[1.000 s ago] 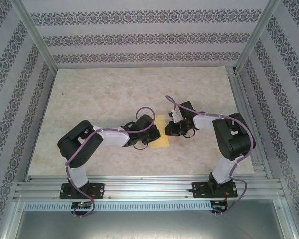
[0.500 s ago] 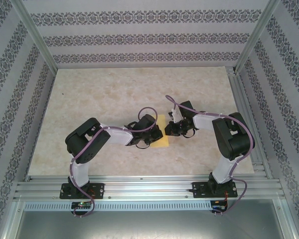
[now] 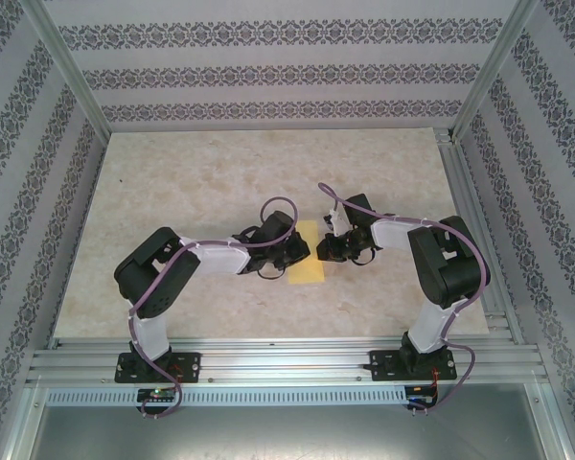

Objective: Fold a paper plane with a square sheet of paper (pick it up from the middle)
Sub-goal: Fold the triangle a second time at the center of the table.

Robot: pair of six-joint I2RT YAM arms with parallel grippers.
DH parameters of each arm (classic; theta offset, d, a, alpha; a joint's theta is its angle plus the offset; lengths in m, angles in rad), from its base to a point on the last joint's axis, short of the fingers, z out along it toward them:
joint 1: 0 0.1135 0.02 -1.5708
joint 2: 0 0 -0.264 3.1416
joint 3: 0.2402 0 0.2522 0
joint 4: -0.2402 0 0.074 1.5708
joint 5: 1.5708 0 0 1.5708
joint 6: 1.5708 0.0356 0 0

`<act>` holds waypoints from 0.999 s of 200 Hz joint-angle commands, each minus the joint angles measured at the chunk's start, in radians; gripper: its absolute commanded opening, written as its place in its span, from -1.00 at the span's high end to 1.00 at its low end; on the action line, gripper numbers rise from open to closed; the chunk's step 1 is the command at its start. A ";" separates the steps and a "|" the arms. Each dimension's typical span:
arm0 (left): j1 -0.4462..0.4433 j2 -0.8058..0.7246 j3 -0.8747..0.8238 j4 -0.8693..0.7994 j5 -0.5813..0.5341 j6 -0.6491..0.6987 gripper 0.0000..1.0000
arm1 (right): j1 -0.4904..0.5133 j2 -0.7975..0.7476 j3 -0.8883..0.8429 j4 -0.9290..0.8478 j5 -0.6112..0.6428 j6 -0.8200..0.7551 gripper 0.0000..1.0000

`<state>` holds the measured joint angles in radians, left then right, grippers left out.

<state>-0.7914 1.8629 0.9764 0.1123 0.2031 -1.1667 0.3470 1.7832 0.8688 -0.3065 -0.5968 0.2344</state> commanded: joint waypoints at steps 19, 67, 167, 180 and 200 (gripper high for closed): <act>0.014 0.015 0.010 -0.044 -0.031 0.032 0.78 | 0.015 0.044 -0.005 -0.019 0.068 -0.021 0.81; 0.014 0.072 -0.015 -0.046 -0.031 0.029 0.80 | 0.015 0.045 -0.003 -0.021 0.069 -0.021 0.81; 0.051 -0.033 0.034 -0.122 -0.064 0.097 0.77 | 0.017 0.048 -0.001 -0.023 0.071 -0.021 0.80; 0.052 -0.017 0.032 -0.106 -0.044 0.097 0.76 | 0.017 0.048 -0.001 -0.022 0.071 -0.021 0.80; 0.053 0.014 0.028 -0.056 -0.004 0.082 0.77 | 0.017 0.048 -0.001 -0.023 0.071 -0.021 0.80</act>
<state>-0.7460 1.8622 0.9913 0.0280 0.1692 -1.1038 0.3511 1.7851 0.8722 -0.3065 -0.5961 0.2344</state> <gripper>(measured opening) 0.118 0.098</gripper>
